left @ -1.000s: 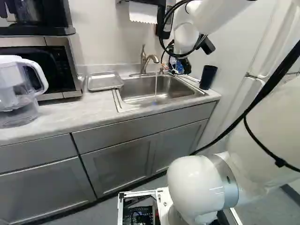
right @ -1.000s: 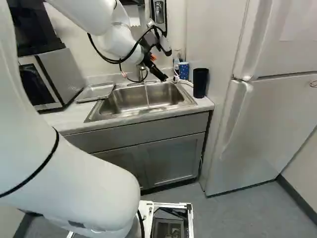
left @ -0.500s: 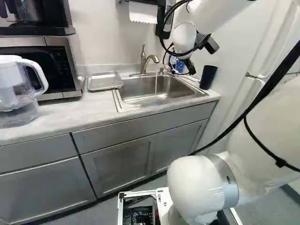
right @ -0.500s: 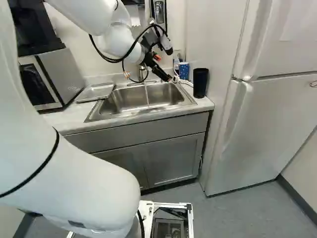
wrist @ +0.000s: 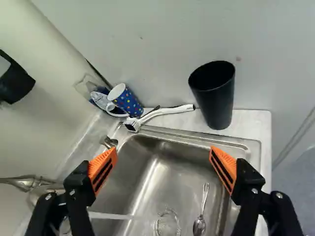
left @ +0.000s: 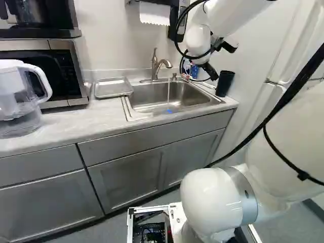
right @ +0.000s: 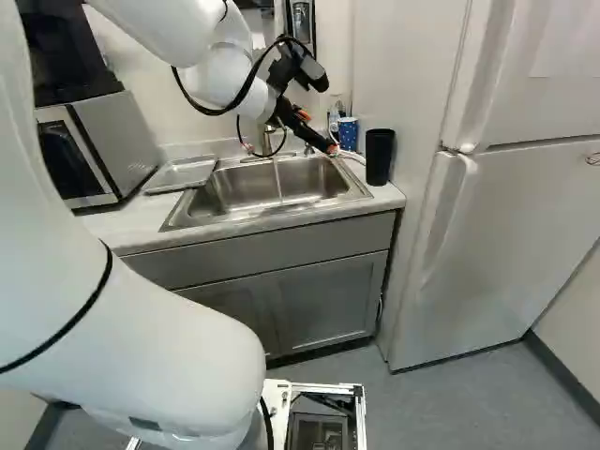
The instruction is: Rinse the cup and place it in the tray
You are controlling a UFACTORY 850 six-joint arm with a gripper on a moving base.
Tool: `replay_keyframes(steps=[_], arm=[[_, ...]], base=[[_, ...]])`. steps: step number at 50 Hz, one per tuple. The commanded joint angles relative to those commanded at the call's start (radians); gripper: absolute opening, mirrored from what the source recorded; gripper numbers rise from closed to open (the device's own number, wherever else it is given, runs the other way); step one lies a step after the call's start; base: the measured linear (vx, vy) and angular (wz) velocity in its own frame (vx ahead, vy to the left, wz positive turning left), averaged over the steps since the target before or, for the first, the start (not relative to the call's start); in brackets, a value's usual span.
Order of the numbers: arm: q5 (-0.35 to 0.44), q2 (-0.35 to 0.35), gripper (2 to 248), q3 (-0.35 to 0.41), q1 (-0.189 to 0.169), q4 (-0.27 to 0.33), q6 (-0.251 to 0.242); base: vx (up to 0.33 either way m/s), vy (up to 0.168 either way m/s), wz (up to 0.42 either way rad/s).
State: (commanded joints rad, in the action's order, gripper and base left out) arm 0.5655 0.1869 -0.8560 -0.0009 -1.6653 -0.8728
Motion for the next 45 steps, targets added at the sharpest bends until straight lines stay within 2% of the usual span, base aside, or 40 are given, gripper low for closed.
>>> replay_keyframes(steps=[20, 33, 45], arm=[[0.085, -0.060, 247, -0.055, 0.011, -0.072, -0.210], [0.142, -0.114, 247, -0.105, 0.027, -0.118, -0.210], [0.196, -0.131, 247, -0.122, 0.030, -0.162, -0.210]], base=[[0.000, 0.000, 0.000], [0.000, 0.000, 0.000], [0.000, 0.000, 0.000]])
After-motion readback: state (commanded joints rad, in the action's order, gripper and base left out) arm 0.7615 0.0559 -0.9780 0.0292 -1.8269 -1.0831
